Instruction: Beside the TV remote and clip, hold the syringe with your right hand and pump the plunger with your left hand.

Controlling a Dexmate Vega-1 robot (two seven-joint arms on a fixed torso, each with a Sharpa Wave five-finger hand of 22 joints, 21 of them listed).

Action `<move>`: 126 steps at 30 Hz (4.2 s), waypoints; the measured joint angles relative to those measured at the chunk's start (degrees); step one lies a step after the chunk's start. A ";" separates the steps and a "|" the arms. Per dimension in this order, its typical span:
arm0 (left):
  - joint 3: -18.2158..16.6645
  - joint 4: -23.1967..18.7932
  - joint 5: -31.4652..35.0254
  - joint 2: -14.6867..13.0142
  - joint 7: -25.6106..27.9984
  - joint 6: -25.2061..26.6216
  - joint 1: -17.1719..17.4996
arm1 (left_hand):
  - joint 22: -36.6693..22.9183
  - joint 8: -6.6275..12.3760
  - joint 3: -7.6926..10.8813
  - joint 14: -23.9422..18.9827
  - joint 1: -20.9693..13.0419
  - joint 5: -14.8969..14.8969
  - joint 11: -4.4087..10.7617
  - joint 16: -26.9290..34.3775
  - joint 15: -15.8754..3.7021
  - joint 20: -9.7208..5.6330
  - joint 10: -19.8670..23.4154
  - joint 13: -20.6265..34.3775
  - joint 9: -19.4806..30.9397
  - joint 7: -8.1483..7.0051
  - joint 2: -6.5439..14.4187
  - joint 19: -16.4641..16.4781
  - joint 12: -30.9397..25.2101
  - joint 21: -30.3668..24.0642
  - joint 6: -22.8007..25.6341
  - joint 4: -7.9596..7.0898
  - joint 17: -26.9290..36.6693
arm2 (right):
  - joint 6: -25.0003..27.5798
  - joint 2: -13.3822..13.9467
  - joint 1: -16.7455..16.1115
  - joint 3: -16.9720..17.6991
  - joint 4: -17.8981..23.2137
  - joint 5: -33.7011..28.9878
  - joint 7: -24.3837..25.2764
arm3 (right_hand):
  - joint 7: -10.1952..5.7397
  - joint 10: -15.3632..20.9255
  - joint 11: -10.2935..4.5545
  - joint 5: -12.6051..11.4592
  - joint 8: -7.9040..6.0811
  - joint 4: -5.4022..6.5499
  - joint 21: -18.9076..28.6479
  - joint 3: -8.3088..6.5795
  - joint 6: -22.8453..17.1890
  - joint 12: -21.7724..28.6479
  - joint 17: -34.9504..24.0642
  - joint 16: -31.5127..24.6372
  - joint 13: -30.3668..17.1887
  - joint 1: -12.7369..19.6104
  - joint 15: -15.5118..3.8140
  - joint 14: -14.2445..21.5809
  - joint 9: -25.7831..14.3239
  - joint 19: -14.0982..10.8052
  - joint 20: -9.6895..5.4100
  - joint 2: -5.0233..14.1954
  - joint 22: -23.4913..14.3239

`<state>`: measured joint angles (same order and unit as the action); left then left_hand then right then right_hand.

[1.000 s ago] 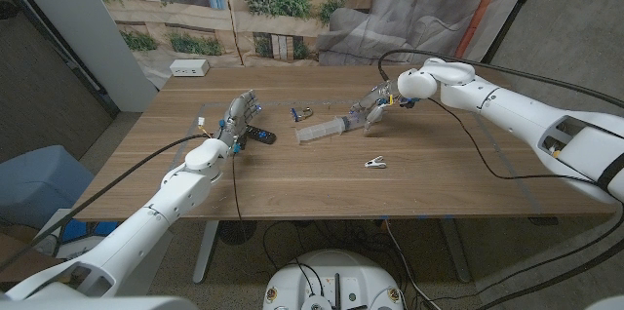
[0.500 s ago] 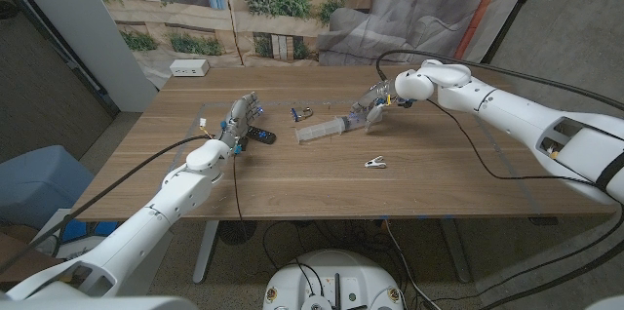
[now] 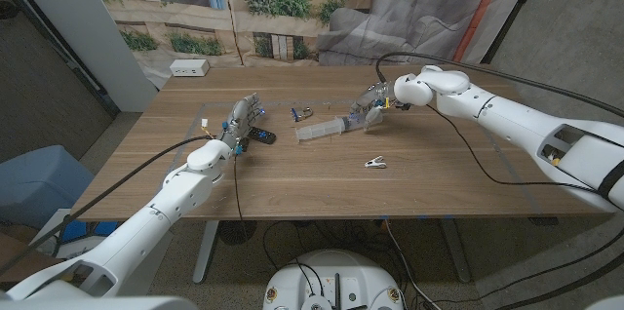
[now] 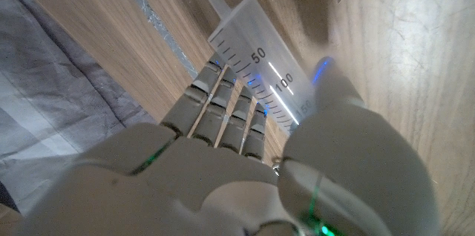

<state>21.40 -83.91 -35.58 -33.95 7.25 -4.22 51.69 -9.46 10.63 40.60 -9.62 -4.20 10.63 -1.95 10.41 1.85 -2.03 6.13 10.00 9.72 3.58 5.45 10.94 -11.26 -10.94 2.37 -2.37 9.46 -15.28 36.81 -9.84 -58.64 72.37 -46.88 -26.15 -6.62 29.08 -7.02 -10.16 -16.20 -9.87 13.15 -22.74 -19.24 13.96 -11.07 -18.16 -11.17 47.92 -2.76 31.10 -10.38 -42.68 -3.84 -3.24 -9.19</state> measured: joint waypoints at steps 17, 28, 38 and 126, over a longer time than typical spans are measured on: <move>0.30 0.19 -0.39 -0.19 -0.97 0.62 -0.19 | 0.00 0.00 0.15 -0.84 0.38 0.00 0.00 0.00 -0.22 0.00 0.00 0.00 0.00 -0.20 -0.07 0.00 0.00 0.00 0.20 -0.15 0.00 | 2.85 1.72 -3.39 0.98 2.47 -2.72 5.52 | -1.15 10.95 -2.59 -0.01 -2.01 0.59 -0.25 2.55 -11.55 0.46 -1.24 -3.35 0.25 3.61 -0.91 7.86 -0.01 -6.12 -2.12 0.02 -0.29; 0.57 0.57 -0.49 -0.22 -1.57 0.81 -0.63 | 0.00 0.00 0.15 -0.83 0.37 0.00 -0.41 0.00 -0.21 -0.30 0.41 0.00 0.00 -0.20 -0.07 0.32 0.00 0.00 0.20 -0.15 0.00 | 3.95 2.19 -4.59 1.37 3.09 -3.70 7.52 | -1.46 15.15 -4.00 0.01 -2.88 0.45 -0.51 1.67 -16.72 0.66 -0.92 -3.95 0.25 5.81 -1.75 11.93 -0.01 -7.44 -2.61 2.22 -0.25; 0.80 1.08 -0.51 -0.21 -2.09 1.06 -1.23 | 0.00 0.00 0.39 -1.44 0.53 0.00 -0.41 0.00 -0.22 0.00 0.41 0.25 0.00 -0.20 0.08 0.62 0.00 0.00 0.20 -0.39 0.00 | 4.36 2.23 -5.07 1.64 3.08 -3.89 8.15 | -0.86 17.11 -4.26 -0.24 -3.10 0.55 -0.53 0.04 -18.55 0.17 -0.87 -3.56 0.33 6.33 -2.39 14.62 -0.01 -8.24 -3.01 2.75 -0.57; -12.22 -29.94 4.05 -24.98 -1.28 13.62 6.93 | 0.00 -0.28 1.78 -0.70 0.82 0.00 0.43 -0.27 -0.53 -0.30 0.81 0.28 0.28 -0.20 -0.22 1.75 0.28 0.00 0.20 0.54 0.00 | 18.17 8.23 -35.75 27.43 28.09 29.45 35.48 | 0.08 21.81 -3.63 0.19 -0.41 1.11 -0.24 0.60 -23.18 -2.89 -1.37 0.71 0.08 5.57 -4.00 19.91 0.13 -9.26 -3.21 3.52 -1.07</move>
<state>9.18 -113.85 -31.53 -58.94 5.98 9.40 58.62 -9.46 10.35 42.38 -10.32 -3.39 10.64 -1.52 10.15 1.31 -2.34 6.94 10.28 10.00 3.38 5.24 12.69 -10.98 -10.95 2.56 -1.83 9.45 2.88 45.04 -45.59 -31.21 100.47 -17.43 9.33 -6.54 50.89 -10.65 -9.97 -16.60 -8.75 12.91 -22.14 -42.42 11.07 -12.44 -17.45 -11.09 53.49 -6.76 51.01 -10.25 -51.94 -7.06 0.28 -10.27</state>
